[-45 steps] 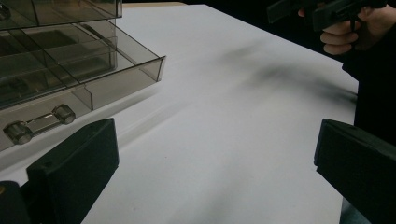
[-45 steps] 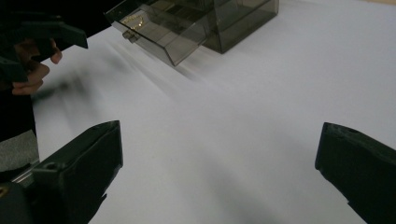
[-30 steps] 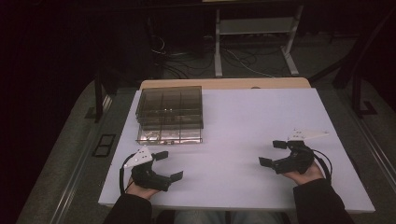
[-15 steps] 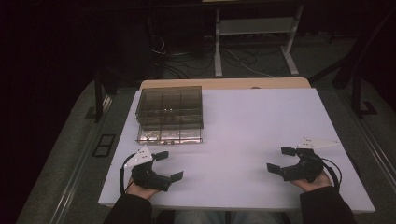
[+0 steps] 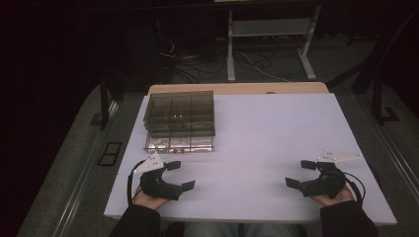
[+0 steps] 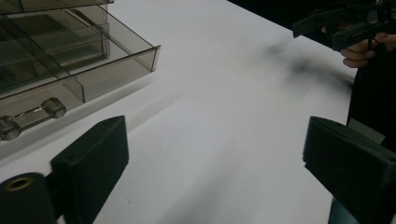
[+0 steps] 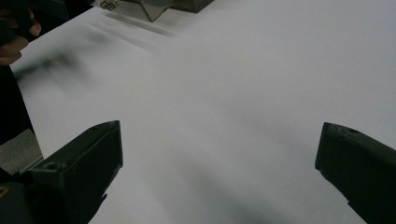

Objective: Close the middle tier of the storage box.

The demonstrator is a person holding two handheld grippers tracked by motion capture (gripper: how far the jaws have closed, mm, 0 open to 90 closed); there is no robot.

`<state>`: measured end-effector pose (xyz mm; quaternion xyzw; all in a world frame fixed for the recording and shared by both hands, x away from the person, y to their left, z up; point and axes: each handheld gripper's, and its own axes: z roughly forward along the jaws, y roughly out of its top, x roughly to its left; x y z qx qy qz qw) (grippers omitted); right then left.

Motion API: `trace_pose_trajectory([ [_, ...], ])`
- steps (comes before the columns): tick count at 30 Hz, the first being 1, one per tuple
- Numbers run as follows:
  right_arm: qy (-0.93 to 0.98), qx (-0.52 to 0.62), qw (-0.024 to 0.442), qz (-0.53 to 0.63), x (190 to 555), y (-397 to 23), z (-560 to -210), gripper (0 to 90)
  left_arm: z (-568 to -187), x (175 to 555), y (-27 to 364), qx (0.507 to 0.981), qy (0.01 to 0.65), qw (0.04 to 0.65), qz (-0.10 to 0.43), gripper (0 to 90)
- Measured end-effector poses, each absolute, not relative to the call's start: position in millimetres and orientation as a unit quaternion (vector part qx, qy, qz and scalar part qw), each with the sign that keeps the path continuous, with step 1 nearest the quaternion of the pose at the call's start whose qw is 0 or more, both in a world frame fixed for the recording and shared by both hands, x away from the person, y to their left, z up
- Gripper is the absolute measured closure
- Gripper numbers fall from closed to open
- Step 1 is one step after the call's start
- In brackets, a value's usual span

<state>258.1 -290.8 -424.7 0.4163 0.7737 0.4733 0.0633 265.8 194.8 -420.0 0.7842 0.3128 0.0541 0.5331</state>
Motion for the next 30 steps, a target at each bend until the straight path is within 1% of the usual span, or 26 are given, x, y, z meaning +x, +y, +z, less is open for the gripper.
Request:
trace_pose_trajectory([
  [3,0.774,0.417,0.063,0.472,258,-292,-425,0.2,-417,267,194,0.79,0.312,0.526,0.048,12.6],
  [7,0.773,0.418,0.064,0.474,257,-293,-426,0.2,-416,269,193,0.798,0.315,0.513,0.041,15.4],
  [10,0.773,0.417,0.064,0.474,257,-293,-425,0.2,-415,271,193,0.804,0.314,0.504,0.032,20.4],
  [14,0.775,0.414,0.066,0.473,257,-292,-426,0.2,-413,274,191,0.811,0.313,0.494,0.023,24.7],
  [19,0.776,0.413,0.064,0.472,256,-291,-425,0.2,-410,277,189,0.82,0.309,0.482,0.022,31.1],
  [24,0.776,0.412,0.063,0.473,256,-291,-425,0.2,-408,280,188,0.83,0.309,0.463,0.034,44.4],
  [25,0.777,0.412,0.063,0.472,256,-291,-425,0.2,-407,283,187,0.832,0.315,0.454,0.039,49.1],
  [30,0.776,0.412,0.064,0.473,256,-291,-425,0.2,-408,288,187,0.836,0.323,0.442,0.044,59.8],
])
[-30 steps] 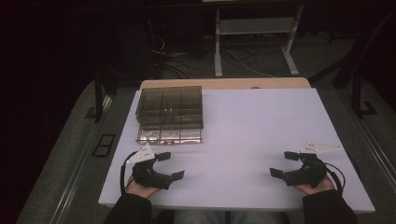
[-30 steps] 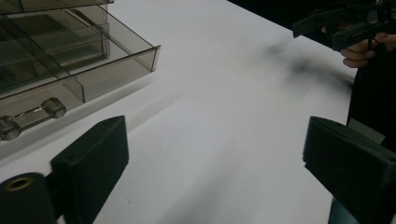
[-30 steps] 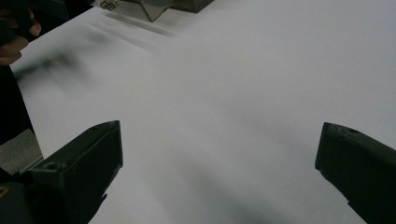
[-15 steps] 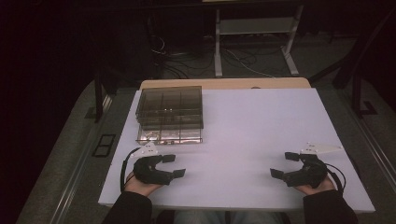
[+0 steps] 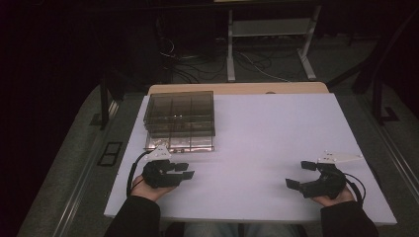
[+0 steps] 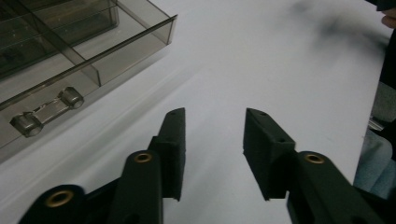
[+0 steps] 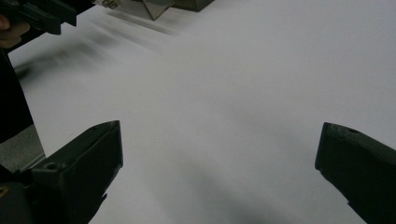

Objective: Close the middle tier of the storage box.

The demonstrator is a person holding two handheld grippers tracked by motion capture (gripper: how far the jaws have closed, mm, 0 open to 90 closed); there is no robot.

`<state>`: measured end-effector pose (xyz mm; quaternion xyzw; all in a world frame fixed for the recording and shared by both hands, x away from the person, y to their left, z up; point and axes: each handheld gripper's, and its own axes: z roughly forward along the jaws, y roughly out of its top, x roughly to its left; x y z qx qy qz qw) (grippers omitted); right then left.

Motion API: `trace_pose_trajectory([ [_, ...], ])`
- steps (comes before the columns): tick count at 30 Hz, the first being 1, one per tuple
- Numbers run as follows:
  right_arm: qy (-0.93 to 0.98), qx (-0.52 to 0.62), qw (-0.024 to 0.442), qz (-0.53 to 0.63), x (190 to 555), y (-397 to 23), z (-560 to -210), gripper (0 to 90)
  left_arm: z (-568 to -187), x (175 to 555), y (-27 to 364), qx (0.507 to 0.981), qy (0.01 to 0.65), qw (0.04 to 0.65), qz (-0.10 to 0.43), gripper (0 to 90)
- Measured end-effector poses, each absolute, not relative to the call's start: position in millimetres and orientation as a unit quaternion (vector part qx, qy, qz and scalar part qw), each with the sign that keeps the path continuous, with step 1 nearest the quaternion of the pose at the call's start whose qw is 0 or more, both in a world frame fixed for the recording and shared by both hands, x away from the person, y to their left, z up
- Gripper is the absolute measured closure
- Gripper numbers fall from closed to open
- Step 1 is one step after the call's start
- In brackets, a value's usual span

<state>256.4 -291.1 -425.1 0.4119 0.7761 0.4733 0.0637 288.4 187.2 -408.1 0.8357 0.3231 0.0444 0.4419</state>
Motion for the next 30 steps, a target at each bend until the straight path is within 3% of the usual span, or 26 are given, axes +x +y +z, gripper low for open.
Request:
trace_pose_trajectory([
  [16,0.778,0.412,0.061,0.471,257,-292,-426,0.2,-413,311,197,0.839,0.366,0.397,0.067,88.9],
  [30,0.779,0.411,0.058,0.47,257,-291,-427,0.2,-424,330,196,0.847,0.388,0.357,0.074,89.5],
])
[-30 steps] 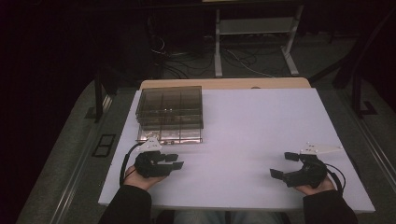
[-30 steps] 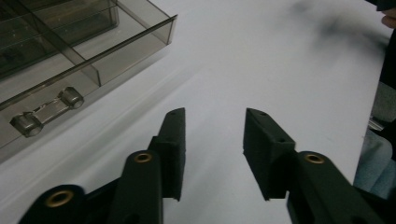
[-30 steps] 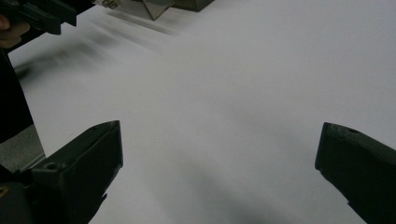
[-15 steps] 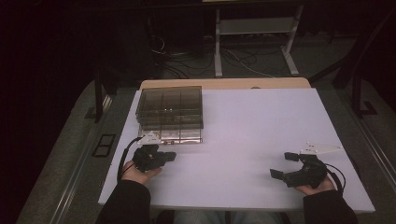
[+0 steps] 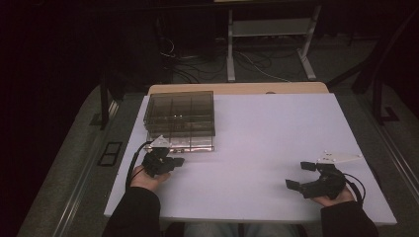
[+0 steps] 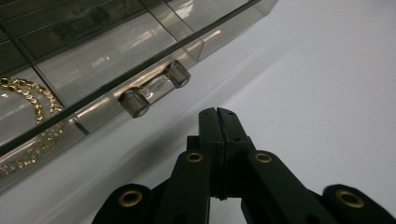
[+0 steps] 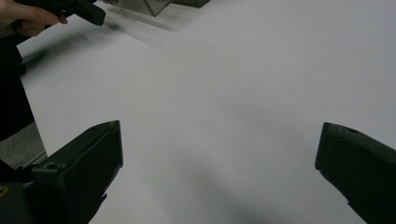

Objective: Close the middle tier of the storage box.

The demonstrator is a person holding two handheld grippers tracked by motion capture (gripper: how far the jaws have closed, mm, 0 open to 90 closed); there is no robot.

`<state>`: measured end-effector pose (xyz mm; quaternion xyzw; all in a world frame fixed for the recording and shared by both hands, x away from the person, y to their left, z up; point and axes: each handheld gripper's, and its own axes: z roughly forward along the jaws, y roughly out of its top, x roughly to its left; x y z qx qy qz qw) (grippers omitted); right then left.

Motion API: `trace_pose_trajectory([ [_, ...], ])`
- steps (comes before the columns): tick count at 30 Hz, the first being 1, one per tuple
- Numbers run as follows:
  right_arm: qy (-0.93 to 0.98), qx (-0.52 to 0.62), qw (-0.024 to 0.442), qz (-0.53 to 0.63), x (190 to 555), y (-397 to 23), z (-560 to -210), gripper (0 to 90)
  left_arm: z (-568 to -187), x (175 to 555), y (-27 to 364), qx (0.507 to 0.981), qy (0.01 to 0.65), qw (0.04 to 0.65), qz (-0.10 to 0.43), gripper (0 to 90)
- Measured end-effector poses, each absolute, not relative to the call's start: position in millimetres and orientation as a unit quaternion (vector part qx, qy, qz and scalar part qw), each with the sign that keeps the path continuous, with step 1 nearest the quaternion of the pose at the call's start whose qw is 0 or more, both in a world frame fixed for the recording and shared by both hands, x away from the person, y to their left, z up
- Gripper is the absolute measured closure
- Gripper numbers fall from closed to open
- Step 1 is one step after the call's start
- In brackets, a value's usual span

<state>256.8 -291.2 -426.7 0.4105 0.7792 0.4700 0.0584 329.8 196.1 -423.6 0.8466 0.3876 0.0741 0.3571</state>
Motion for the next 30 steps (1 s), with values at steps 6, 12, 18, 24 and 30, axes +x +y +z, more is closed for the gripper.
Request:
trace_pose_trajectory([
  [6,0.78,0.411,0.058,0.468,257,-290,-427,0.2,-426,339,196,0.849,0.394,0.341,0.087,89.5],
  [12,0.781,0.408,0.059,0.468,257,-290,-427,0.2,-425,346,197,0.843,0.405,0.343,0.093,89.6],
  [18,0.781,0.41,0.058,0.468,257,-290,-427,0.2,-425,350,197,0.84,0.411,0.342,0.092,89.6],
  [24,0.782,0.408,0.06,0.468,257,-290,-427,0.2,-422,357,196,0.832,0.421,0.348,0.096,89.6],
  [30,0.782,0.408,0.06,0.467,257,-290,-428,0.2,-420,365,196,0.827,0.427,0.352,0.096,89.5],
])
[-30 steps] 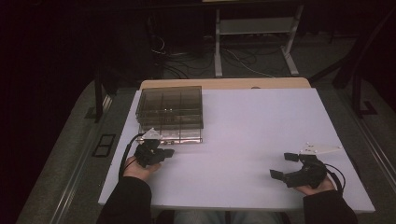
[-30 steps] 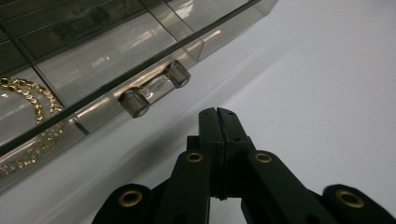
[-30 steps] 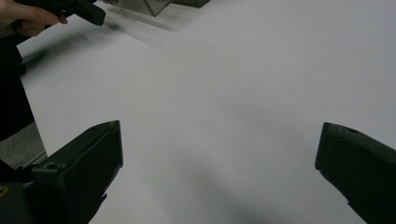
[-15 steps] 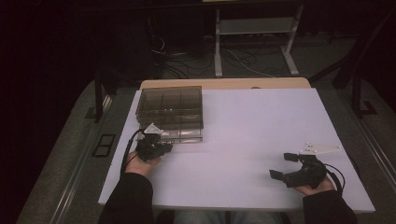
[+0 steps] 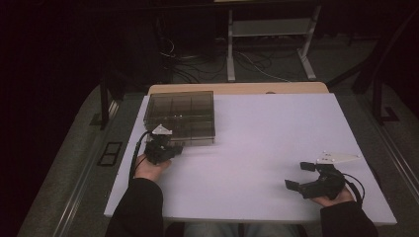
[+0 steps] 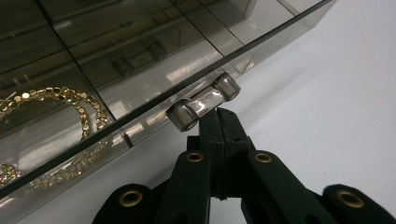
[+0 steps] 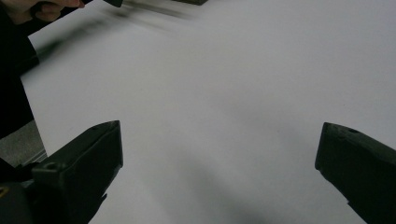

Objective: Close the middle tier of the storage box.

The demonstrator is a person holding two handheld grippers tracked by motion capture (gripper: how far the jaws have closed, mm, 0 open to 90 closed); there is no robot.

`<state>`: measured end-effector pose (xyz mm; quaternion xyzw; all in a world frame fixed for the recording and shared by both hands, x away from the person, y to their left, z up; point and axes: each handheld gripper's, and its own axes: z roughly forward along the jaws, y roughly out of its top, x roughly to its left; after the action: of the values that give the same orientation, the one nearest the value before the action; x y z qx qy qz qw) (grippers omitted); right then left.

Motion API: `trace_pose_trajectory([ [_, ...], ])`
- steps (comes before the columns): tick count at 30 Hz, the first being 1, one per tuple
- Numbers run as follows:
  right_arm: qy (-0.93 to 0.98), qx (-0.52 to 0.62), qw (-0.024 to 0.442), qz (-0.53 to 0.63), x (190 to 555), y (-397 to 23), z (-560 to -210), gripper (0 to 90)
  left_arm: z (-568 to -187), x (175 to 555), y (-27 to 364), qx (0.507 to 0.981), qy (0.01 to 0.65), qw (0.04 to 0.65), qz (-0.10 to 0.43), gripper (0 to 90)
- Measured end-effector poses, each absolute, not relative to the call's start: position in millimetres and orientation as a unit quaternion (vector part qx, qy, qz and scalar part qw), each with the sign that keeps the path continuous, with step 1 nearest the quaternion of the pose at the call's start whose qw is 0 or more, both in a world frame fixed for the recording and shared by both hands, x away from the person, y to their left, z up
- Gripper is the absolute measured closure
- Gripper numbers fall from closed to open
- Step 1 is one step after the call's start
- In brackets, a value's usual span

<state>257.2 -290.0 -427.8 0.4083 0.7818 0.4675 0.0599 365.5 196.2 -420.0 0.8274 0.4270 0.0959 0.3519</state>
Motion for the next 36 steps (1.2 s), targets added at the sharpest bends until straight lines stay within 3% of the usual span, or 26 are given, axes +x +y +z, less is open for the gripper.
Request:
trace_pose_trajectory([
  [36,0.786,0.407,0.055,0.462,258,-289,-429,0.2,-427,397,197,0.79,0.466,0.386,0.095,89.5],
])
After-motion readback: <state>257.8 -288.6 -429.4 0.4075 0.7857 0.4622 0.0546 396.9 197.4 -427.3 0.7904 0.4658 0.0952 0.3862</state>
